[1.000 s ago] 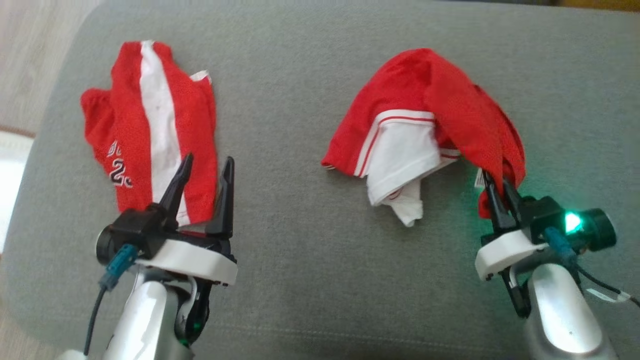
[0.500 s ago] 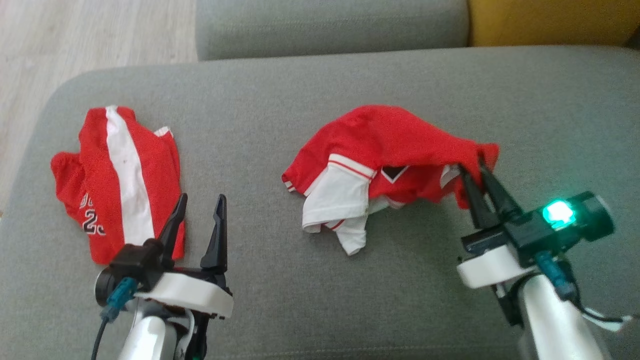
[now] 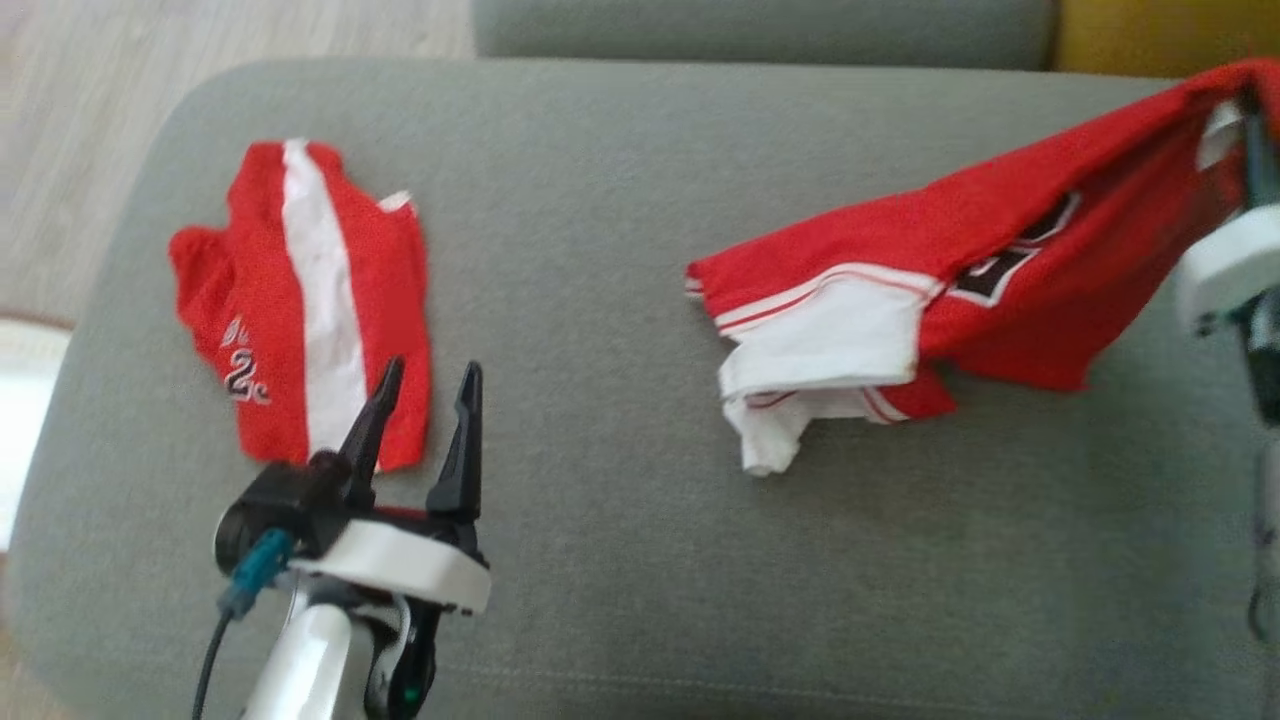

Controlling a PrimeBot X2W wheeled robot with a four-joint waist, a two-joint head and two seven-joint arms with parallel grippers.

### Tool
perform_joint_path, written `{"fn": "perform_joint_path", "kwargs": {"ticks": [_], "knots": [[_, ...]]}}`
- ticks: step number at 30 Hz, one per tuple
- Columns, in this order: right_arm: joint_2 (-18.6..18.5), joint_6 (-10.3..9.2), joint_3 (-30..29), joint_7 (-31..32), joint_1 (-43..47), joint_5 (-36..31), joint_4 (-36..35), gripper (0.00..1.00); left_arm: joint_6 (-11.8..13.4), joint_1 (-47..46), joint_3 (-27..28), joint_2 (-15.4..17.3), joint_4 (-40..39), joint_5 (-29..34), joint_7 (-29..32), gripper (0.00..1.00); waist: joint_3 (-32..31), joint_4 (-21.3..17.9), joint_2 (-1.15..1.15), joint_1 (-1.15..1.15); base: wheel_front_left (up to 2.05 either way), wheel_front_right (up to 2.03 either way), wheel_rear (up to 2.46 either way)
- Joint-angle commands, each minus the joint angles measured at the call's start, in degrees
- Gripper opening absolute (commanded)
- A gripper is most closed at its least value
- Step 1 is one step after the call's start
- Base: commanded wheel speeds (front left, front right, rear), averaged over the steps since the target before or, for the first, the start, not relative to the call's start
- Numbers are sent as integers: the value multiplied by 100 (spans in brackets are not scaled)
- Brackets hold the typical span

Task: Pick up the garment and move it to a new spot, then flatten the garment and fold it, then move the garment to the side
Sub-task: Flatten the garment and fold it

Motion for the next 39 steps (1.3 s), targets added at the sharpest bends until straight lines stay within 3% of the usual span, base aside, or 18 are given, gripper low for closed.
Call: {"fn": "perform_joint_path", "kwargs": {"ticks": [1,2,3,4,5,8,12,21,26,31,39], "knots": [[-165,-3,21,111,-395,-6,184,0,-13,-380,128,16,-165,-54,-34,100,319,325,0,0,0,0,0],[-261,-3,-67,179,-555,-35,468,0,-13,-411,123,16,-159,-72,-34,100,382,381,0,0,0,0,0],[-391,-3,-135,221,-707,-149,749,39,-15,-443,112,16,-154,-91,-34,100,445,437,0,0,0,0,0],[-459,-3,-232,170,-871,-216,976,96,-18,-475,102,16,-153,-109,-34,100,502,487,0,0,0,0,0],[-494,-3,-393,129,-1029,-281,1208,100,-25,-506,88,16,-149,-121,-34,100,548,532,0,0,0,0,0],[-566,-3,-779,-95,-1411,-641,1757,100,-21,-565,58,16,-128,-144,-34,100,621,619,0,0,0,0,0],[-344,-3,-1009,-637,-1718,-904,2161,100,2,-610,100,16,-108,-161,-34,100,629,600,0,0,0,0,0],[471,-3,-532,-1880,-1472,-653,2444,100,36,-556,197,16,-121,-86,-34,100,267,164,0,0,0,0,0],[807,-3,21,-2157,-807,-113,2095,100,65,-445,228,16,-148,-36,-34,100,-2,-60,0,0,0,0,0],[982,-3,779,-2232,414,549,1258,100,104,-303,289,16,-232,-33,-34,100,-199,-256,0,0,0,0,0],[1003,-3,1092,-2242,1669,1348,629,100,120,-132,275,16,-267,-31,-34,100,-353,-368,0,0,0,0,0]]}}
